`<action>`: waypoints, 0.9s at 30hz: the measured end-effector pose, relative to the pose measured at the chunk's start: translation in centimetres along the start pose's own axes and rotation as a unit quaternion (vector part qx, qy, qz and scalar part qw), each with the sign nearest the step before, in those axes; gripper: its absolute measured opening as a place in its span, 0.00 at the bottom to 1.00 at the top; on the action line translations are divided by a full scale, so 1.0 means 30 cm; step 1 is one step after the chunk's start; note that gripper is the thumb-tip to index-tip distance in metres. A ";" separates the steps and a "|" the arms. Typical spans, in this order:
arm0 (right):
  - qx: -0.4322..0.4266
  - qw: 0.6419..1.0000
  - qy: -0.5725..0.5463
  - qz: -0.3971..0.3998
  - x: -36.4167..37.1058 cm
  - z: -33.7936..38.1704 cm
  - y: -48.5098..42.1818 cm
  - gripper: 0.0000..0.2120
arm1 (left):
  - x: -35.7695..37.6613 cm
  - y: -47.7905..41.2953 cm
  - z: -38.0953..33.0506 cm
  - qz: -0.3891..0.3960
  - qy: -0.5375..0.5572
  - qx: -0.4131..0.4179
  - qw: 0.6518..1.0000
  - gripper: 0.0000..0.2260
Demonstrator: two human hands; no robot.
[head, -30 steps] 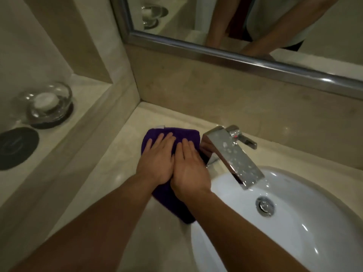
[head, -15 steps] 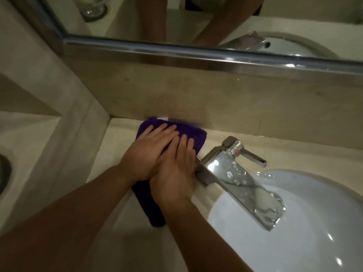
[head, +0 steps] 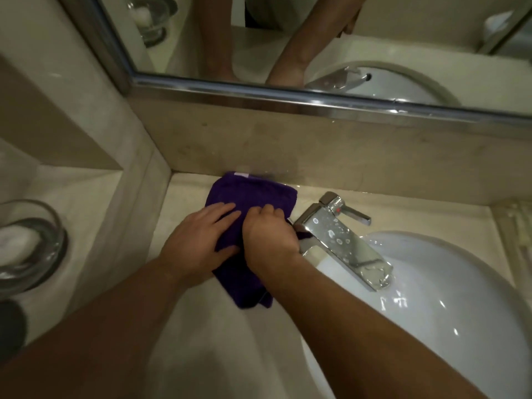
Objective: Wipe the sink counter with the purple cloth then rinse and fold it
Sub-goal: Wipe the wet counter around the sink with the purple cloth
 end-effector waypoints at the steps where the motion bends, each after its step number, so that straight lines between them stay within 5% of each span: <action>1: 0.002 1.000 0.013 0.005 -0.010 0.005 -0.007 0.28 | -0.007 -0.001 0.008 0.014 0.004 -0.016 1.000 0.30; 6: -0.041 0.995 0.071 -0.058 -0.198 0.088 0.006 0.17 | -0.146 -0.017 0.012 -0.068 0.066 -0.087 0.992 0.12; 11: -0.065 0.974 0.115 -0.183 -0.516 0.066 0.038 0.14 | -0.446 -0.026 -0.020 -0.297 0.027 -0.085 0.951 0.16; 13: -0.026 0.975 0.157 -0.153 -0.546 -0.030 0.030 0.15 | -0.468 -0.090 -0.075 -0.258 0.008 -0.050 0.965 0.18; 17: 0.031 0.978 0.198 0.053 -0.398 -0.246 -0.021 0.12 | -0.311 -0.171 -0.177 -0.132 -0.061 0.021 0.989 0.25; 21: -0.083 0.990 0.018 0.114 -0.294 -0.293 -0.114 0.19 | -0.174 -0.182 -0.173 -0.101 -0.057 0.043 0.992 0.28; 24: -0.052 0.953 -0.220 0.200 -0.221 -0.352 -0.137 0.19 | -0.127 -0.199 -0.151 -0.088 -0.028 0.042 0.995 0.26; 27: -0.096 0.956 -0.212 0.181 -0.213 -0.394 -0.176 0.19 | -0.124 -0.225 -0.141 -0.116 0.007 0.031 0.993 0.23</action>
Point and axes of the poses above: each hand's wrist, its own y-axis away from the middle knuckle, its own x-axis out of the palm, z = x × y, the point moved 10 cm from there along -y, towards the middle knuckle, and after that the axes turned 7 degrees about -y, right-handed, at the moved point
